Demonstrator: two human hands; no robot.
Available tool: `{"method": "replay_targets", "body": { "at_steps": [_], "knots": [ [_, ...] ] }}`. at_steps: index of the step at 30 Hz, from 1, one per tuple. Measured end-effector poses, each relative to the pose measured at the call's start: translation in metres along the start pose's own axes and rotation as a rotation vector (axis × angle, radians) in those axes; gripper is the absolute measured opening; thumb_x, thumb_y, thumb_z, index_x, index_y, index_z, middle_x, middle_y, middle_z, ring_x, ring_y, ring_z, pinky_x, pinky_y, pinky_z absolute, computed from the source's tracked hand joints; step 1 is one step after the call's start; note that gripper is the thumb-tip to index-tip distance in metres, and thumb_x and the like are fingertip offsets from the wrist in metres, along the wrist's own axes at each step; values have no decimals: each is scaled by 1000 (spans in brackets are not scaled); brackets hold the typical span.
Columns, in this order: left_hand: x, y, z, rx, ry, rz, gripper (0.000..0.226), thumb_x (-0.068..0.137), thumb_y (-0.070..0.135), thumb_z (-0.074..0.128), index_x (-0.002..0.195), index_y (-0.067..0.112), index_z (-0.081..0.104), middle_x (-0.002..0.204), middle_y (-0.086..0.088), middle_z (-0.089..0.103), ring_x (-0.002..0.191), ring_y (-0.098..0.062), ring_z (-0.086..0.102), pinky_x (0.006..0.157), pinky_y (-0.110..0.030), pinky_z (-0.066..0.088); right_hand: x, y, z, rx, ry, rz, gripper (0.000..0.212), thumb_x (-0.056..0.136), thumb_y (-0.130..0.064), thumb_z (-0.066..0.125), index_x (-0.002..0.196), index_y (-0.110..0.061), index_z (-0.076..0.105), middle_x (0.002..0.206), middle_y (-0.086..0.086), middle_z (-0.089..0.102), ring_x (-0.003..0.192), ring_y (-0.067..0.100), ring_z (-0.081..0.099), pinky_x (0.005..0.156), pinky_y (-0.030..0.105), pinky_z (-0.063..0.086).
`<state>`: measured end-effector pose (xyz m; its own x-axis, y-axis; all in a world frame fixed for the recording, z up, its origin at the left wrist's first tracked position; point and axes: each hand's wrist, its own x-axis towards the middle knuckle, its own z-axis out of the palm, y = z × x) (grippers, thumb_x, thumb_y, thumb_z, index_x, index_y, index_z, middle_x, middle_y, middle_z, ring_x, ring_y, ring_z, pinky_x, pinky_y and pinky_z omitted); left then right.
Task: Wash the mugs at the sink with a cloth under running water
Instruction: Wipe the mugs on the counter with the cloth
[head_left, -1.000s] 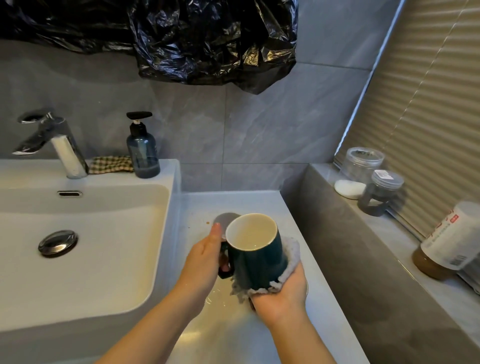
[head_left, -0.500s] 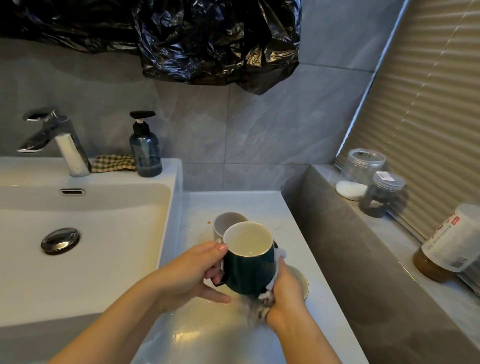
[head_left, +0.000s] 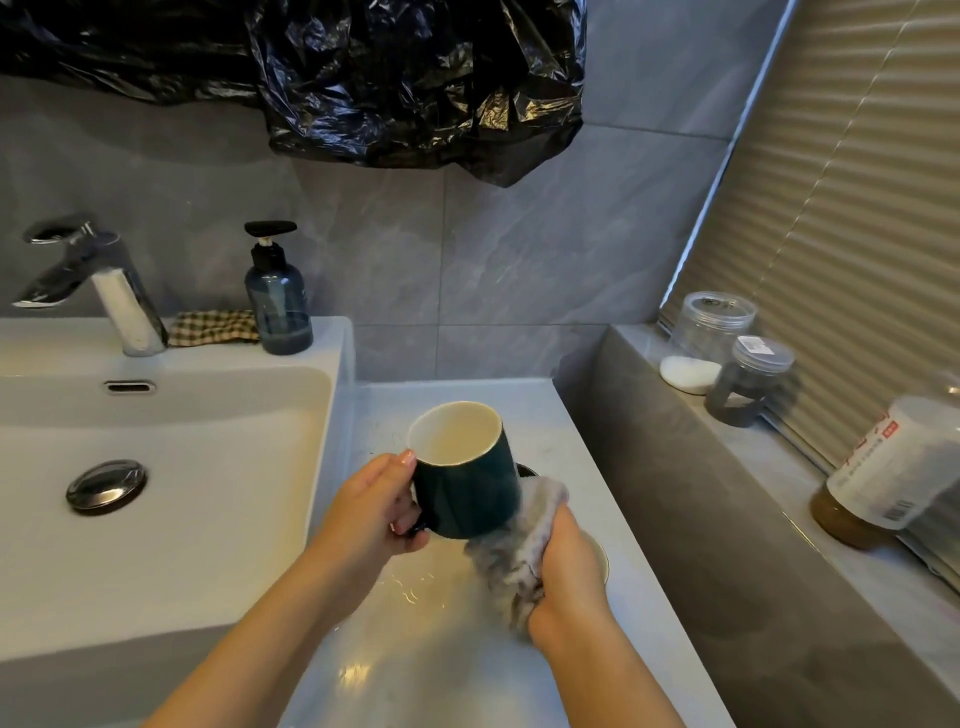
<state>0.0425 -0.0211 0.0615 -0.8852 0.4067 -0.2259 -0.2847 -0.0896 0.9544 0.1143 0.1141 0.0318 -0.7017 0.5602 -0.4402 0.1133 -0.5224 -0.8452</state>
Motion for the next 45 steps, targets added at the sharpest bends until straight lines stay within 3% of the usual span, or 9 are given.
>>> {"method": "replay_targets", "body": {
  "at_steps": [7, 9, 11, 16, 21, 27, 30, 35, 45],
  "knots": [
    [3, 6, -9, 427, -78, 33, 39, 95, 26, 51, 57, 18, 43, 40, 13, 36, 41, -6, 34, 48, -19, 33, -12, -9, 14, -1216, -29, -1138, 62, 97, -52, 13, 103, -19, 66, 105, -4, 62, 103, 11, 50, 104, 35, 25],
    [4, 3, -9, 448, -84, 7, 35, 93, 23, 52, 59, 18, 47, 41, 12, 37, 42, -7, 37, 48, -20, 35, -19, -14, 18, -1409, -153, -986, 56, 97, -51, 11, 112, -24, 58, 111, -7, 63, 112, 9, 48, 113, 29, 8],
    [6, 0, -10, 404, -51, -8, 37, 92, 21, 53, 57, 17, 41, 42, 10, 36, 44, -10, 35, 47, -21, 34, -23, -22, 15, -1348, -299, -780, 38, 98, -47, 28, 118, -22, 49, 117, -6, 59, 118, 10, 42, 112, 29, 22],
    [8, 2, -14, 470, -180, 64, 37, 83, 32, 64, 56, 19, 43, 45, 12, 39, 45, -8, 35, 48, -20, 29, -21, -24, 14, -1655, -649, -658, 50, 83, -51, 58, 114, -12, 50, 101, 5, 60, 101, 25, 51, 72, 29, 34],
    [6, -4, -5, 642, -202, 173, 38, 83, 35, 61, 52, 23, 42, 49, 13, 41, 57, -12, 37, 58, -27, 30, -8, -22, 18, -1901, -615, -593, 40, 84, -42, 59, 101, -6, 61, 94, 10, 65, 97, 28, 57, 91, 37, 37],
    [4, -12, -1, 667, -150, 194, 41, 91, 26, 58, 55, 22, 38, 52, 10, 39, 58, -12, 36, 57, -25, 30, -7, -15, 22, -1201, -632, -152, 24, 76, -10, 62, 100, -12, 61, 92, 15, 64, 84, 27, 64, 73, 39, 53],
    [4, -8, -5, 741, -163, 206, 37, 91, 28, 57, 61, 16, 38, 57, 7, 39, 58, -11, 36, 56, -23, 29, -7, -8, 17, -1260, -653, -228, 30, 74, -12, 61, 104, -13, 60, 95, 17, 65, 87, 32, 64, 82, 47, 53],
    [4, -2, -5, 808, -289, 187, 35, 92, 27, 55, 61, 19, 41, 60, 10, 42, 60, -8, 39, 55, -16, 32, -7, -11, 4, -2100, -586, -682, 34, 93, -20, 50, 122, -4, 58, 118, 16, 61, 125, 34, 37, 114, 47, 7],
    [16, 17, -12, 670, -321, 207, 4, 93, 29, 55, 94, 26, 57, 90, 7, 60, 82, -5, 56, 75, -20, 47, -21, -21, 11, -1004, -615, -200, 23, 76, -10, 71, 92, -20, 58, 85, -3, 61, 85, 17, 63, 76, 36, 54]
  ]
}}
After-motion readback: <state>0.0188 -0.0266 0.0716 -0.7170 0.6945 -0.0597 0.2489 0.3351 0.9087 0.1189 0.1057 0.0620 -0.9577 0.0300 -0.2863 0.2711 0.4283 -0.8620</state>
